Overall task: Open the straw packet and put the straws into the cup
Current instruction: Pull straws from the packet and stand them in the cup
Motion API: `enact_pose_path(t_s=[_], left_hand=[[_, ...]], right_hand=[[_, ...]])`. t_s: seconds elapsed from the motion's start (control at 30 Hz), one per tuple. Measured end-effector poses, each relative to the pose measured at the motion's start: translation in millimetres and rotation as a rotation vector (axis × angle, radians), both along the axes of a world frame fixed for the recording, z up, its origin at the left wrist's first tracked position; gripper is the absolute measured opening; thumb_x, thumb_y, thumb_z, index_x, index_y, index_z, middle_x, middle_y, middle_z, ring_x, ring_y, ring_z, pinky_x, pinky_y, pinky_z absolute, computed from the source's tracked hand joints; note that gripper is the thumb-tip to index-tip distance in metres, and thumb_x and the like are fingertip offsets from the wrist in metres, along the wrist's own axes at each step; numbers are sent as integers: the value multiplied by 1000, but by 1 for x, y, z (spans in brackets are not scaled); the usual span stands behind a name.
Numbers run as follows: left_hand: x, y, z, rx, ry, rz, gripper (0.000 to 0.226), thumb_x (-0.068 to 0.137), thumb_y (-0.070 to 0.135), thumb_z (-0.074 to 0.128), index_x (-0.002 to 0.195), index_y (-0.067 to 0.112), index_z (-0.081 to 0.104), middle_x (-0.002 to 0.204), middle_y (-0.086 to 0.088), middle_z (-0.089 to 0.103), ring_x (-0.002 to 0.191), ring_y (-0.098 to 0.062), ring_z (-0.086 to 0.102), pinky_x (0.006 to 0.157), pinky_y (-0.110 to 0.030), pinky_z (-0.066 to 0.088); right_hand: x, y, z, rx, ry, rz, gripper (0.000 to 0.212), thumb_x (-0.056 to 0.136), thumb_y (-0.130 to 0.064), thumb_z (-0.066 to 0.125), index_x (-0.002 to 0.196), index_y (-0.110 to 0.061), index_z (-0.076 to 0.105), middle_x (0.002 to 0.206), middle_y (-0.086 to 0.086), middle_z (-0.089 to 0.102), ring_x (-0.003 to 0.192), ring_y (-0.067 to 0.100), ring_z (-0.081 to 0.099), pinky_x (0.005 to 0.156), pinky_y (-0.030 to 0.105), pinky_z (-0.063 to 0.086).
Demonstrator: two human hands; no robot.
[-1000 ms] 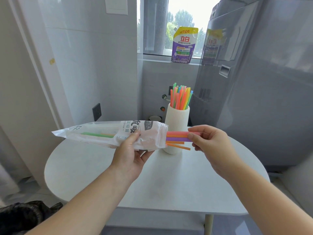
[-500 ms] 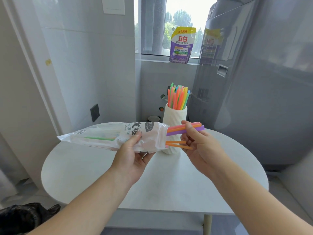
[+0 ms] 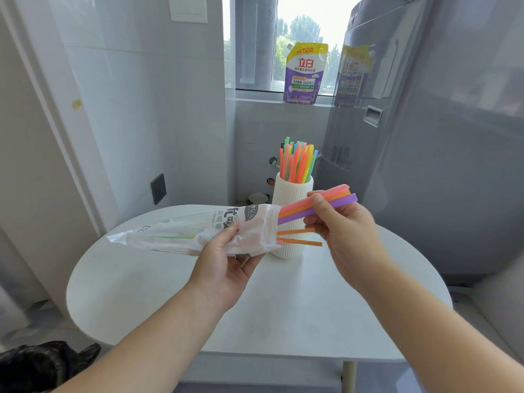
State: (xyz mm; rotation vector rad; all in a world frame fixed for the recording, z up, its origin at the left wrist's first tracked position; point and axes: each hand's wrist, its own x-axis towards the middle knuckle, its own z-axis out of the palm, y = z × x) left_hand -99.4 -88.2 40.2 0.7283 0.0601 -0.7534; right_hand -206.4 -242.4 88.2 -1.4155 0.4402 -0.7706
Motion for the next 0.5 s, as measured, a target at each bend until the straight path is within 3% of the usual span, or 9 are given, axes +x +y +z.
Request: enact_pose_path(t_s=[0.2, 0.5], left_hand=[[10, 6, -1, 6, 26, 56, 10, 100, 13, 63, 103, 6, 69, 84, -10, 81, 71, -22, 80, 55, -33, 64], [15, 8, -1, -18, 39, 84, 11, 100, 13, 63, 106, 5, 68, 87, -12, 82, 75, -23, 81, 56, -35, 65]], right_hand=[[-12, -13, 22, -379, -10, -134, 14, 96, -23, 66, 86, -22, 75, 73, 0, 78, 66, 15, 74, 64, 21, 59], [-31, -15, 59, -538, -52, -166, 20, 95, -19, 69, 76, -22, 76, 73, -4, 79, 66, 16, 77, 64, 23, 61]])
